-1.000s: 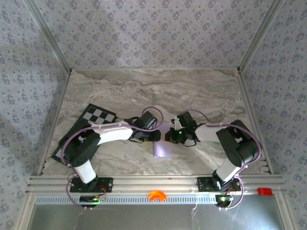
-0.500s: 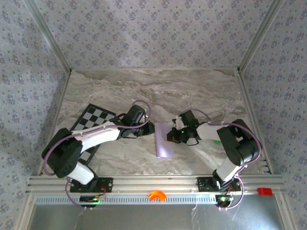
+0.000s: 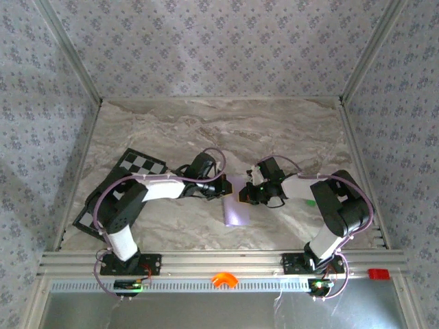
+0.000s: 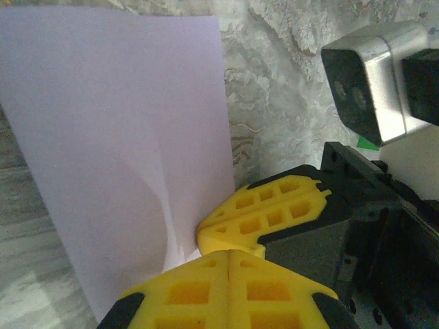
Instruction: Fold a paper plane with a square sheet of paper (pick it up from the middle)
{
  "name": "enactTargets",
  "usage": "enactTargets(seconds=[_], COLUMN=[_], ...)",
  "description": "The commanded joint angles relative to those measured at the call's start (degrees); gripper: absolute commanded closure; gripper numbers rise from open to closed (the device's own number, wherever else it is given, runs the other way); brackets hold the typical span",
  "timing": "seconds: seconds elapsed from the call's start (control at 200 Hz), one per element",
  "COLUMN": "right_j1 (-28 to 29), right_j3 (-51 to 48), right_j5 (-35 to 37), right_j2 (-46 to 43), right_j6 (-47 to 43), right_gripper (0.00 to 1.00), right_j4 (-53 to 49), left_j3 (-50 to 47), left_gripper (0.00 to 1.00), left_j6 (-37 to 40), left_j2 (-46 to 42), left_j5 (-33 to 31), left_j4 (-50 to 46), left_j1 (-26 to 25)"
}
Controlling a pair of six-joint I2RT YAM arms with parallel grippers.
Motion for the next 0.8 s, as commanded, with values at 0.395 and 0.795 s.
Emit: enactTargets(seconds=[0.395,0.795], right_j1=[-0.39,-0.4], right_j3=[-3.39,-3.44], right_j5=[5.28,5.69], right_j2=[2.4,1.75], right_j6=[-0.1,0.12], right_gripper=[1.0,1.0], right_j4=[-5.04,-5.57], left_j3=[-6.49,2.36], left_gripper=[1.0,1.0], left_j6=[2.0,4.88], left_j2=[3.3,0.4], left_j5=[-0.69,2.04], left_j4=[-1.01,-6.27], left_j1=[2.34,3.45])
